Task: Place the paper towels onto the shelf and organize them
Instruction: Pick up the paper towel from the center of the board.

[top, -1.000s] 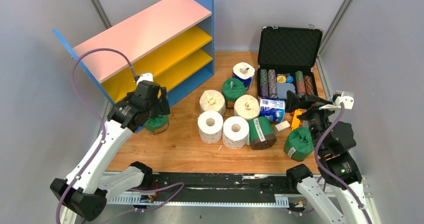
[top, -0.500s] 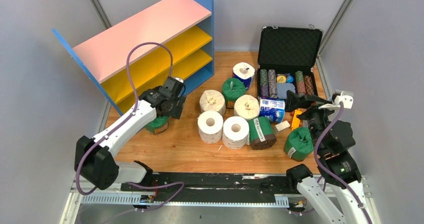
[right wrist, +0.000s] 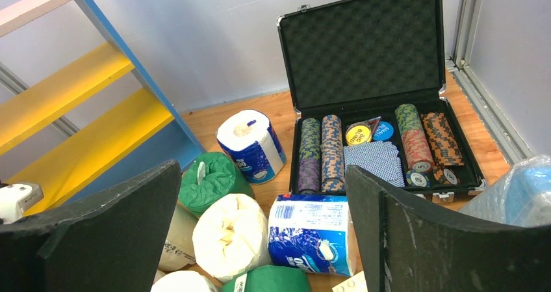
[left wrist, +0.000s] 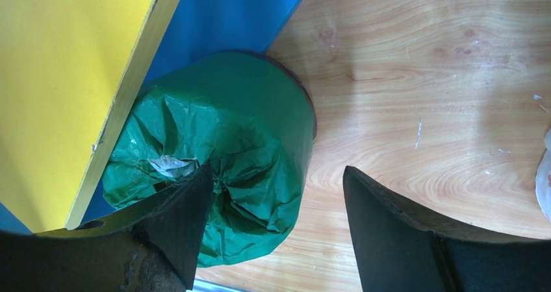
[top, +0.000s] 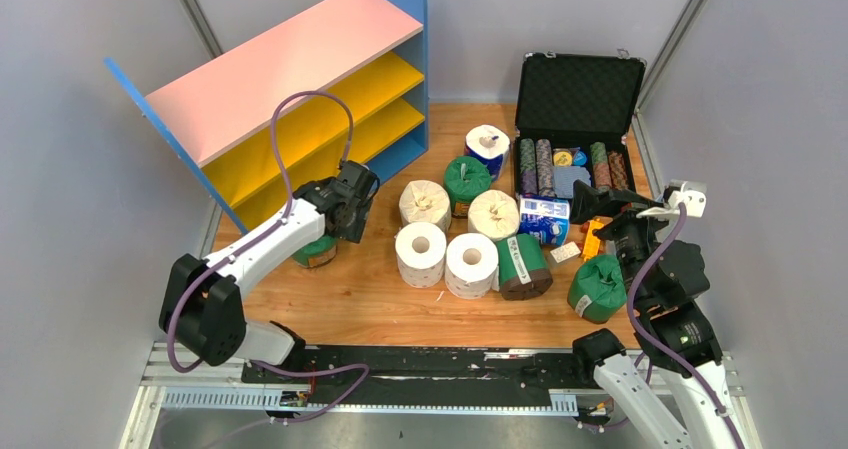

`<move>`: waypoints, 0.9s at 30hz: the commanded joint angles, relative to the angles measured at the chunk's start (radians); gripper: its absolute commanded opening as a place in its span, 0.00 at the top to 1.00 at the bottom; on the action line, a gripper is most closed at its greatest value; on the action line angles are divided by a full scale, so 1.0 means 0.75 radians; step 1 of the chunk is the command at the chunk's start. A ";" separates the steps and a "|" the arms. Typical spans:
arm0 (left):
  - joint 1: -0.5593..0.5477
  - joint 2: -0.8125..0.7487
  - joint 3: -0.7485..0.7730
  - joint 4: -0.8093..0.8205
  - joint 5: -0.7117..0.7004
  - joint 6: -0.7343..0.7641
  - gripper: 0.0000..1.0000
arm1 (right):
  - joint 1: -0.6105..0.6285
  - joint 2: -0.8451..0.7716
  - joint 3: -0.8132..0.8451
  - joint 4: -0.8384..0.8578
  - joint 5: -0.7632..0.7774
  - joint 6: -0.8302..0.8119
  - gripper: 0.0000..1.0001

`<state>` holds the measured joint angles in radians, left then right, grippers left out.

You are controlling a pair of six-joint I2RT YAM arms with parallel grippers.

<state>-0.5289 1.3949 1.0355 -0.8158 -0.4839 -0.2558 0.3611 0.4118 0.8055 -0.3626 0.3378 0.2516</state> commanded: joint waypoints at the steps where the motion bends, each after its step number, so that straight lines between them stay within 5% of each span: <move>1: 0.008 0.028 -0.024 0.011 -0.032 -0.069 0.20 | -0.006 0.000 0.024 -0.004 0.001 -0.008 0.00; 11: 0.013 0.107 0.007 -0.041 -0.116 -0.155 0.23 | -0.006 -0.015 0.019 -0.004 0.012 -0.007 0.00; 21: 0.013 0.075 0.088 0.029 0.024 0.039 0.65 | -0.004 -0.017 0.020 -0.005 0.018 -0.008 0.00; 27: 0.051 0.092 0.153 0.081 0.118 0.192 0.72 | -0.005 -0.026 0.017 -0.005 0.029 -0.012 0.00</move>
<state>-0.5163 1.4776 1.0805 -0.8192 -0.4381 -0.2138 0.3611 0.4084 0.8055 -0.3626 0.3408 0.2516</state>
